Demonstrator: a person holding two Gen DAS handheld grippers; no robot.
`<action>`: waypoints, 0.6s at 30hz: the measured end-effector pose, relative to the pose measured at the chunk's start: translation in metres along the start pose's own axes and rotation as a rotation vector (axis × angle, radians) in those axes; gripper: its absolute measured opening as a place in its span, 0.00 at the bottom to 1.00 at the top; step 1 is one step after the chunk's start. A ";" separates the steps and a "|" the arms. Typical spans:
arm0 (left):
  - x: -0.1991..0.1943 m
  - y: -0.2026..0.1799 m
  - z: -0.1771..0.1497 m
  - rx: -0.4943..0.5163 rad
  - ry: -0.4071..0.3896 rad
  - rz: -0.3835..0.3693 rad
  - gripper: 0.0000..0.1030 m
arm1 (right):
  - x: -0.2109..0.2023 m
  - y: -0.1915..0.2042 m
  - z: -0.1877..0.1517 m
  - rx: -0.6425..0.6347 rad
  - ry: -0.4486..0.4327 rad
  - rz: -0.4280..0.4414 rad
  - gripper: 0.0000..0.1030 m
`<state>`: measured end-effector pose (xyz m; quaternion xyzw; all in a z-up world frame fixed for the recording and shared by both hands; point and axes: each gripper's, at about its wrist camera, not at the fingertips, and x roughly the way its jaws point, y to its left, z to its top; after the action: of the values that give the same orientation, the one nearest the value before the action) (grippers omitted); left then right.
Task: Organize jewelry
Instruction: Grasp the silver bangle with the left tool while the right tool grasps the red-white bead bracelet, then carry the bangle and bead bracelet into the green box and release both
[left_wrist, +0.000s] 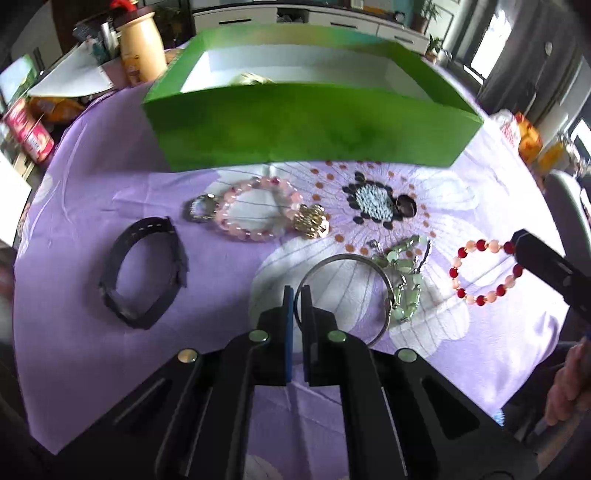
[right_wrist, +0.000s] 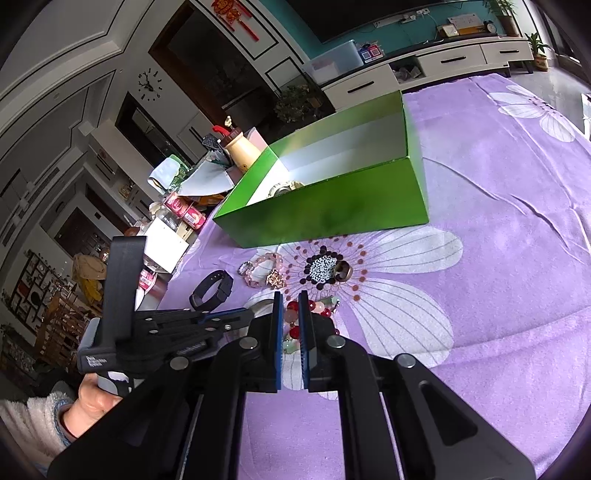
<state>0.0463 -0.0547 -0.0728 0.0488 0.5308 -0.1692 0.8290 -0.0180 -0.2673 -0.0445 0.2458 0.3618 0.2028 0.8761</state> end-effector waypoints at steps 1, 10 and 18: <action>-0.004 0.004 0.000 -0.011 -0.006 -0.012 0.03 | 0.000 0.000 0.000 0.002 -0.001 0.003 0.07; -0.040 0.023 0.022 -0.079 -0.086 -0.055 0.03 | -0.002 0.009 0.013 -0.015 -0.020 0.022 0.07; -0.054 0.029 0.064 -0.093 -0.141 -0.041 0.03 | 0.002 0.024 0.055 -0.076 -0.061 0.004 0.07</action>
<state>0.0910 -0.0322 0.0001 -0.0129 0.4793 -0.1643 0.8621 0.0190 -0.2631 0.0020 0.2191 0.3264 0.2105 0.8951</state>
